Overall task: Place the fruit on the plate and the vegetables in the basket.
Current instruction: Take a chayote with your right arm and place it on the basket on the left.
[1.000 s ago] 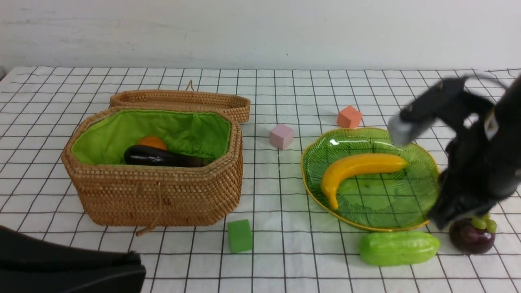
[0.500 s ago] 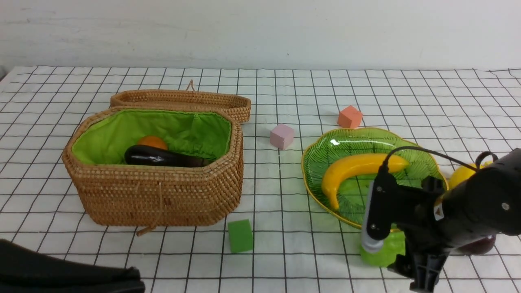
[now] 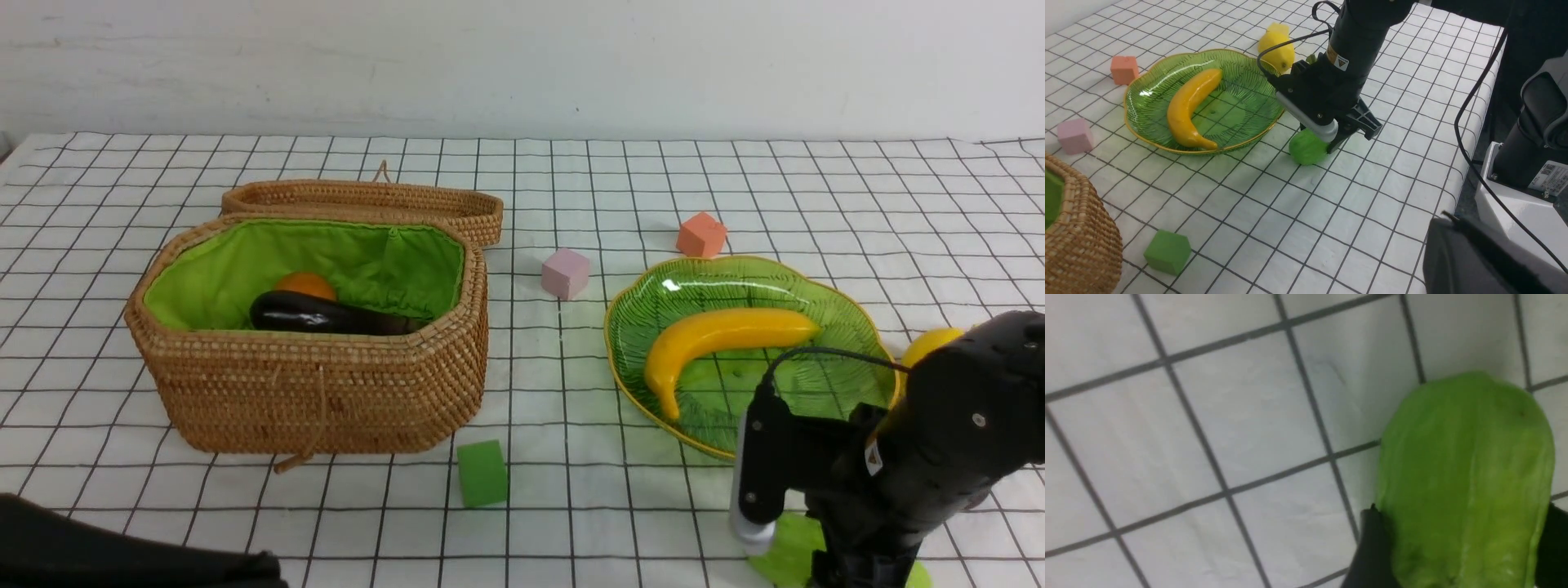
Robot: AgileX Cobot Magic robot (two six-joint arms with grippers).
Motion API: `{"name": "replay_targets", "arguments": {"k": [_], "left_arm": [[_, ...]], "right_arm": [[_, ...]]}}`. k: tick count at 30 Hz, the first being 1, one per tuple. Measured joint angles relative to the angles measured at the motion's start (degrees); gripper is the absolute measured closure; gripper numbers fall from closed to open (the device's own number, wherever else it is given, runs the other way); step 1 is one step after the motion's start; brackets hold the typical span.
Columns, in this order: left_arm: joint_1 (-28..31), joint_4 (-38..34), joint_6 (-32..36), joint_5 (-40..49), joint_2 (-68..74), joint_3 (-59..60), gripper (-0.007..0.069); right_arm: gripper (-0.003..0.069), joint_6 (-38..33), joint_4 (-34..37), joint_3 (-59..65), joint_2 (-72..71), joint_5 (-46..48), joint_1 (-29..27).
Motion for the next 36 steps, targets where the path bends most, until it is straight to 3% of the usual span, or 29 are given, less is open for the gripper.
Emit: {"name": "replay_targets", "arguments": {"k": [5, 11, 14, 18, 20, 25, 28, 32, 36], "left_arm": [[0.0, 0.0, 0.0, 0.0, 0.0, 0.0, 0.0638], [0.0, 0.0, 0.0, 0.0, 0.0, 0.0, 0.0638], [0.0, 0.0, 0.0, 0.0, 0.0, 0.0, 0.0638], [0.0, 1.1, -0.1, 0.1, 0.0, 0.0, 0.0638], [0.0, 2.8, -1.6, 0.3, 0.0, 0.0, 0.0638], [0.0, 12.0, -12.6, 0.9, 0.0, 0.0, 0.0638], [0.0, 21.4, -23.9, 0.9, 0.0, 0.0, 0.0638], [0.0, 34.2, -38.7, 0.9, 0.0, 0.0, 0.0638], [0.0, 41.5, -48.2, 1.5, 0.0, 0.0, 0.0638]], "right_arm": [[0.0139, 0.1, 0.0, 0.0, 0.0, -0.8, 0.4], [0.0066, 2.6, 0.5, 0.0, 4.4, -2.0, 0.4], [0.009, 3.0, 0.5, -0.3, 5.0, -1.8, 0.4], [0.0193, 3.3, 0.7, -0.3, 4.8, -1.8, 0.5], [0.0193, 5.0, 0.7, -0.7, 4.1, -1.5, 0.5], [0.0193, 14.8, 4.5, -7.3, -1.0, 4.5, 0.9], [0.0193, 18.0, 12.6, -15.8, -4.2, 5.9, 3.1], [0.0193, 15.6, 23.7, -28.6, -3.8, 2.7, 8.2], [0.0193, 6.5, 33.2, -40.9, 3.1, -4.3, 13.7]]}}
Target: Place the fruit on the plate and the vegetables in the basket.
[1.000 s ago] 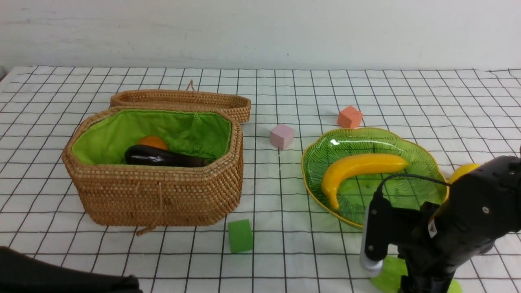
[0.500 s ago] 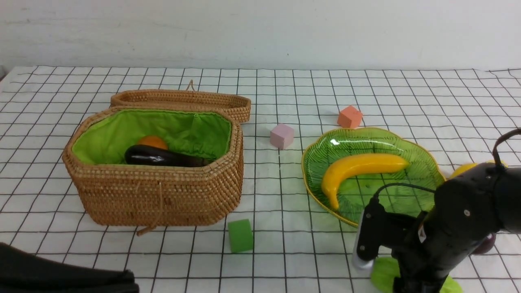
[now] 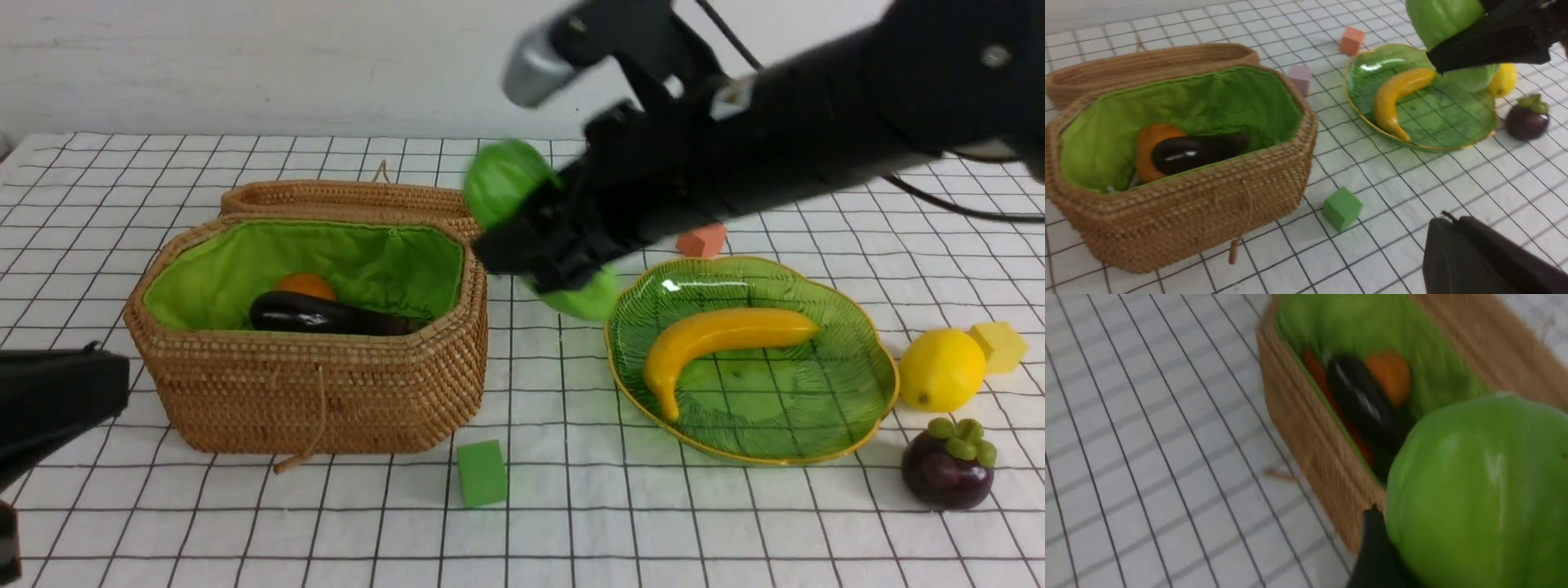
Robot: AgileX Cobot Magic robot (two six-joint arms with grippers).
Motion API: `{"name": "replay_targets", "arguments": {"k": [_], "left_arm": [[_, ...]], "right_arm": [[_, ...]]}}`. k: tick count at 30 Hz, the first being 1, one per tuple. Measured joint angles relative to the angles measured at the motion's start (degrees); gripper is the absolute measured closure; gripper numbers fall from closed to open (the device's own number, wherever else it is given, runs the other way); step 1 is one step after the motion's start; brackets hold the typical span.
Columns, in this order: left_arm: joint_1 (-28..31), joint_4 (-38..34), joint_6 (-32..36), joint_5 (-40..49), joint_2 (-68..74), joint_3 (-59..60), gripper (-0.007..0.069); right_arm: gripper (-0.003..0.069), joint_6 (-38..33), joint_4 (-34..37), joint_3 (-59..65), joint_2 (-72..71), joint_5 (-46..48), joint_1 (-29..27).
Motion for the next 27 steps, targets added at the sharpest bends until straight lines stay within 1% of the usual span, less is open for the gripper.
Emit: {"name": "replay_targets", "arguments": {"k": [2, 4, 6, 8, 10, 12, 14, 16, 18, 19, 20, 21, 22, 23, 24, 25, 26, 27], "left_arm": [[0.0, 1.2, -1.7, 0.0, 0.0, 0.0, 0.0638], [0.0, 1.6, -2.3, 0.1, 0.0, 0.0, 0.0638], [0.0, 1.7, -2.4, 0.5, 0.0, 0.0, 0.0638], [0.0, 1.7, -2.5, 0.9, 0.0, 0.0, 0.0638], [0.0, 1.7, -2.6, 1.7, 0.0, 0.0, 0.0637], [0.0, 1.7, -2.6, 2.0, 0.0, 0.0, 0.0637], [0.0, 1.7, -2.6, 2.3, 0.0, 0.0, 0.0637], [0.0, 1.5, -2.6, 2.3, 0.0, 0.0, 0.0636], [0.0, 1.4, -2.6, 2.3, 0.0, 0.0, 0.0635], [0.0, 1.0, -2.5, 2.2, 0.0, 0.0, 0.0635], [0.0, 0.9, -2.4, 2.1, 0.0, 0.0, 0.0635], [0.0, -0.6, -0.8, 1.4, 0.0, 0.0, 0.0634], [0.0, -0.9, -0.4, 1.3, 0.0, 0.0, 0.0634], [0.0, -3.4, 2.6, 0.7, 0.0, 0.0, 0.0634], [0.0, -4.3, 3.7, 0.4, 0.0, 0.0, 0.0634], [0.0, -8.9, 9.1, -0.5, 0.0, 0.0, 0.0634], [0.0, -11.5, 12.2, -1.0, 0.0, 0.0, 0.0634], [0.0, -15.9, 17.3, -1.7, 0.0, 0.0, 0.0634]], "right_arm": [[0.0193, -4.2, 2.9, -5.0, 4.8, -3.1, 1.8], [0.0193, -8.0, 4.2, -9.4, 9.9, -5.6, 3.0], [0.0193, -10.7, 4.4, -13.2, 15.5, -8.0, 3.4], [0.0188, -11.4, 4.4, -15.3, 19.4, -9.7, 3.5], [0.0137, -11.9, 4.4, -16.6, 23.2, -12.1, 3.4], [0.0045, -12.0, 4.1, -16.7, 25.0, -13.3, 3.4], [-0.0006, -12.1, 3.7, -16.7, 25.2, -13.0, 3.4], [-0.0014, -11.6, 3.2, -16.7, 24.2, -11.7, 3.4], [0.0, -9.7, 2.4, -16.7, 22.3, -9.0, 3.4], [0.0019, -7.5, 1.6, -16.7, 20.8, -6.6, 3.4], [0.0028, -7.0, 1.0, -16.7, 20.5, -6.0, 3.4], [0.0086, -0.8, -1.9, -16.8, 16.5, 0.8, 3.2], [0.0095, 0.1, -2.3, -16.8, 16.5, 1.7, 3.2], [0.0148, 5.6, -5.2, -17.0, 13.3, 8.7, 2.7], [0.0178, 8.5, -6.9, -17.1, 11.9, 10.9, 2.5], [0.0256, 16.4, -11.7, -17.5, 9.0, 19.7, 1.8], [0.0317, 21.0, -15.5, -17.5, 7.1, 25.3, 1.1], [0.0393, 25.2, -20.5, -17.5, 5.3, 30.5, 0.4]]}}
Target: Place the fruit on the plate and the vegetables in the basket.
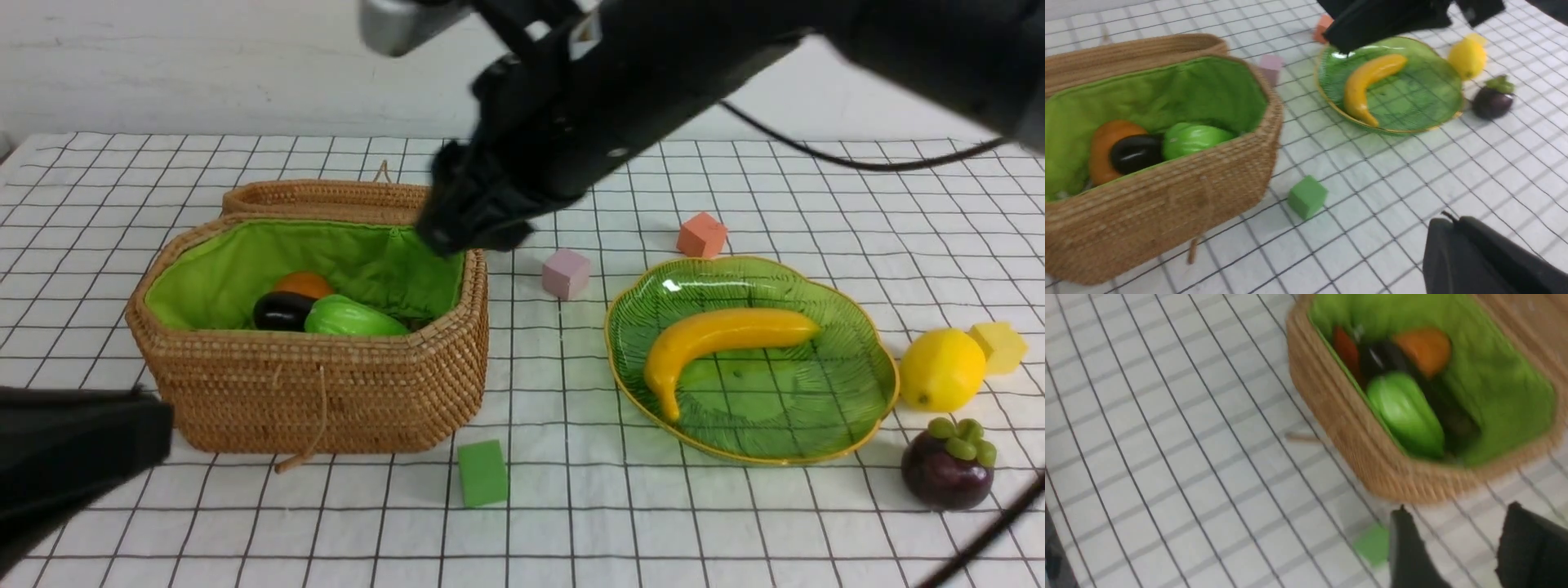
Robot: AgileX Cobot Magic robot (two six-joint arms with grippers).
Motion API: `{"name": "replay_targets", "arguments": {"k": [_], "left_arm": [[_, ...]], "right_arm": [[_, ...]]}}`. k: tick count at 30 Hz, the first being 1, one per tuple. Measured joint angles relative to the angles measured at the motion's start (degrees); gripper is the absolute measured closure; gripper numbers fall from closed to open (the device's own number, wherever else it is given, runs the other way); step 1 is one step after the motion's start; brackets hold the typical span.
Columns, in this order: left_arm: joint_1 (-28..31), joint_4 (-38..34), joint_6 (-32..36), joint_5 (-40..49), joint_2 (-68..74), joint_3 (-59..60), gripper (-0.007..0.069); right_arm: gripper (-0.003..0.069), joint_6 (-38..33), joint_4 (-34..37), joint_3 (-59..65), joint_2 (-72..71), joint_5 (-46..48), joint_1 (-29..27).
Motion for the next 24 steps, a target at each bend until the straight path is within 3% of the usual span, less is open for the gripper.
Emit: {"name": "replay_targets", "arguments": {"k": [1, 3, 4, 5, 6, 12, 14, 16, 17, 20, 24], "left_arm": [[0.0, -0.7, 0.9, -0.1, 0.0, 0.0, 0.0634], [0.0, -10.4, 11.5, -0.9, 0.0, 0.0, 0.0634], [0.0, -11.8, 13.0, -0.9, 0.0, 0.0, 0.0634], [0.0, -17.1, 18.6, -0.9, 0.0, 0.0, 0.0634], [0.0, -19.5, 21.7, -1.0, 0.0, 0.0, 0.0634], [0.0, -29.8, 32.3, -1.0, 0.0, 0.0, 0.0632], [0.0, -31.2, 35.0, -1.0, 0.0, 0.0, 0.0631], [0.0, -31.5, 36.1, -0.5, 0.1, 0.0, 0.0631], [0.0, -31.5, 36.2, -0.4, 0.1, 0.0, 0.0631], [0.0, -31.5, 36.5, 0.4, 0.3, 0.0, 0.0629], [0.0, -31.6, 36.5, 0.4, 1.2, 0.0, 0.0629]], "right_arm": [[0.0405, 0.7, -0.9, 0.0, 0.0, 0.9, -0.2], [0.0557, 9.2, -11.8, 1.9, -2.8, 6.9, -2.3], [0.0567, 9.2, -12.6, 1.9, -3.0, 6.9, -2.3], [0.0636, 13.7, -18.1, 5.2, -4.5, 7.5, -3.9], [0.0658, 16.4, -20.1, 7.6, -5.7, 7.6, -4.8], [0.0661, 29.3, -22.0, 24.5, -12.8, 7.7, -13.0], [0.0637, 32.4, -21.3, 32.2, -14.2, 6.3, -19.6], [0.0577, 33.1, -18.6, 38.8, -14.2, 2.1, -25.7], [0.0568, 33.1, -18.3, 39.3, -14.2, 2.1, -26.2], [0.0367, 30.2, -11.7, 44.6, -13.5, -6.3, -33.3], [0.0096, 26.0, -8.3, 46.0, -11.4, -12.6, -36.6]]}}
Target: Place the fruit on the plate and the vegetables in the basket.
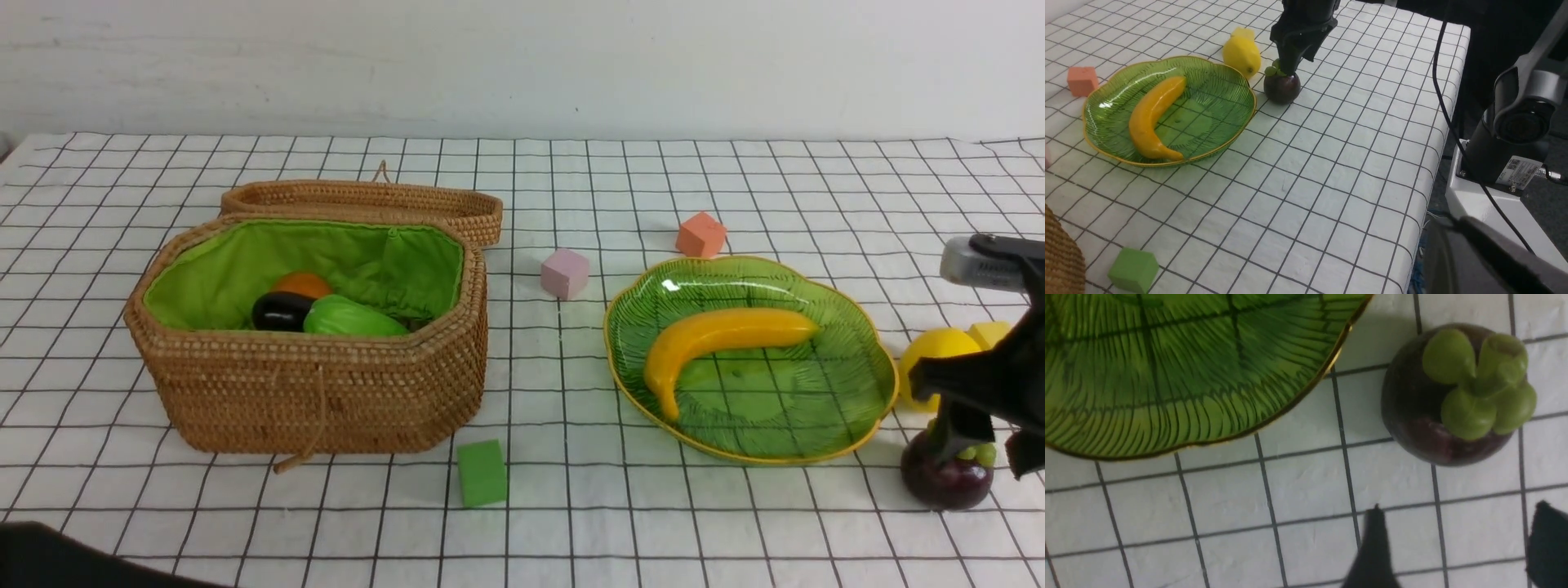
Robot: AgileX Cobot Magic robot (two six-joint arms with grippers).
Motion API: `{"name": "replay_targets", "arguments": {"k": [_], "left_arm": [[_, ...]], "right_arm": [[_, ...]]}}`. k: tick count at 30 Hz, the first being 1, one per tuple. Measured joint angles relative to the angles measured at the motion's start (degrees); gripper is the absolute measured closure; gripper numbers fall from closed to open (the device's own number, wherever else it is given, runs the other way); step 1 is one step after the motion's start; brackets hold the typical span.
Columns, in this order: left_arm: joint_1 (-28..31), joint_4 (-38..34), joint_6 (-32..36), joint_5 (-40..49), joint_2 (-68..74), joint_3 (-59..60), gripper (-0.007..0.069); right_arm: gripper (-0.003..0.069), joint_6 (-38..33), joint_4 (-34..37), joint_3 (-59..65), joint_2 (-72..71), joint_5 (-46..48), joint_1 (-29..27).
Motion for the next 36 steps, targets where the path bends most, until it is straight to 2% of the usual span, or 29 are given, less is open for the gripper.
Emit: {"name": "replay_targets", "arguments": {"k": [2, 5, 17, 25, 31, 36], "left_arm": [[0.0, 0.0, 0.0, 0.1, 0.4, 0.0, 0.0629], [0.0, 0.0, 0.0, 0.1, 0.7, 0.0, 0.0627], [0.0, -0.3, 0.0, 0.2, 1.0, 0.0, 0.0627], [0.0, -0.3, 0.0, 0.2, 1.0, 0.0, 0.0627], [0.0, -0.2, 0.0, 0.0, 1.0, 0.0, 0.0627], [0.0, -0.2, 0.0, -2.9, 1.0, 0.0, 0.0627]], "right_arm": [[0.0013, -0.4, -0.5, 0.0, 1.4, -2.1, -0.7], [-0.0014, -0.4, -2.0, 0.0, 4.0, -4.6, -1.5], [0.0059, -2.7, -2.3, -0.2, 14.1, -14.5, -3.5], [0.0078, -3.8, -1.2, -0.6, 14.5, -13.5, -3.6], [0.0078, -3.8, 0.3, 0.0, 10.1, -5.9, -3.5], [0.0078, -7.4, 7.5, 0.0, 0.8, -8.4, -1.2]]}}
